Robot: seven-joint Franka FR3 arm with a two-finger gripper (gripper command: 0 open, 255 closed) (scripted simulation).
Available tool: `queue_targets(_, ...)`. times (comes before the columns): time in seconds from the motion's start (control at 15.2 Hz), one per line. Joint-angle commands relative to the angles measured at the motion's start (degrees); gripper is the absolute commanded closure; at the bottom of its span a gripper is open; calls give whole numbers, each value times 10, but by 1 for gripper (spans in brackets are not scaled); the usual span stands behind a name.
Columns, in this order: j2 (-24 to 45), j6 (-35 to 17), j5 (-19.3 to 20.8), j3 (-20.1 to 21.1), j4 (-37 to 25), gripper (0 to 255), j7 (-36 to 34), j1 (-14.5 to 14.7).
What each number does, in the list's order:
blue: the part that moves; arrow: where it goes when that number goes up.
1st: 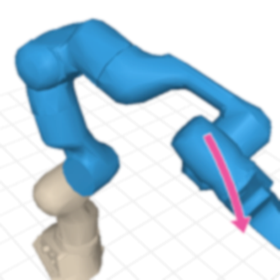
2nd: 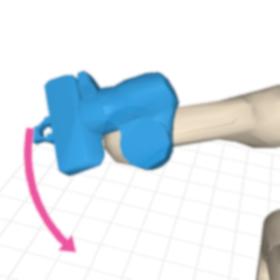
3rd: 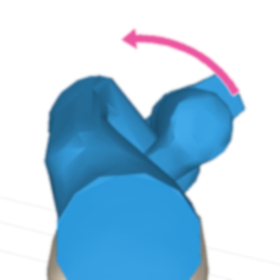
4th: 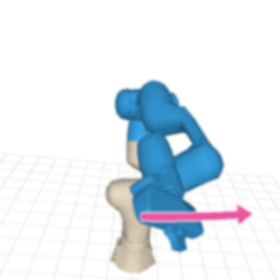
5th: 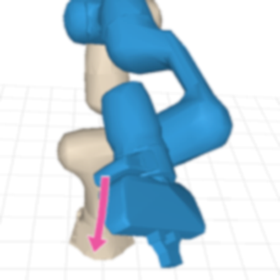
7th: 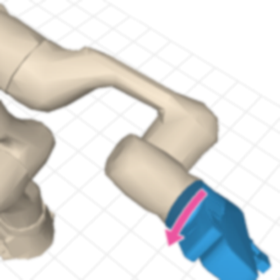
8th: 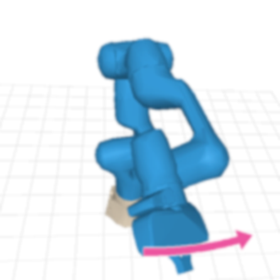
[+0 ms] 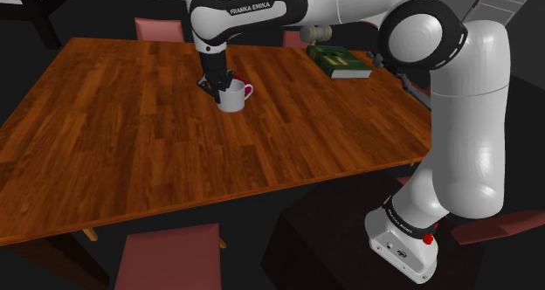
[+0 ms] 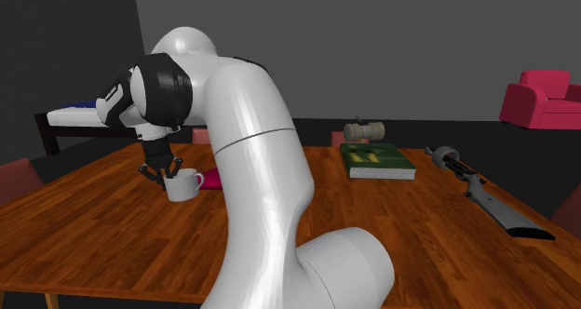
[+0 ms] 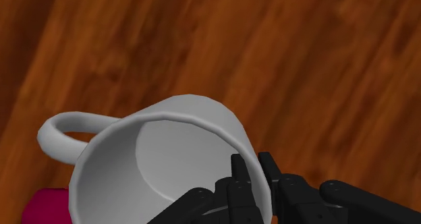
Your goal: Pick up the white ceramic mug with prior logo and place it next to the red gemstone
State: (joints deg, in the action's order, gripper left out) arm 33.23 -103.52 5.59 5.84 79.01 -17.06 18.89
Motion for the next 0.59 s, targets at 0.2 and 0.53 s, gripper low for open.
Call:
queue_targets(0.2, 10, -23, 1, -1, 12, 255, -1, 0)
queue_targets(0.53, 10, -23, 1, -1, 12, 255, -1, 0)
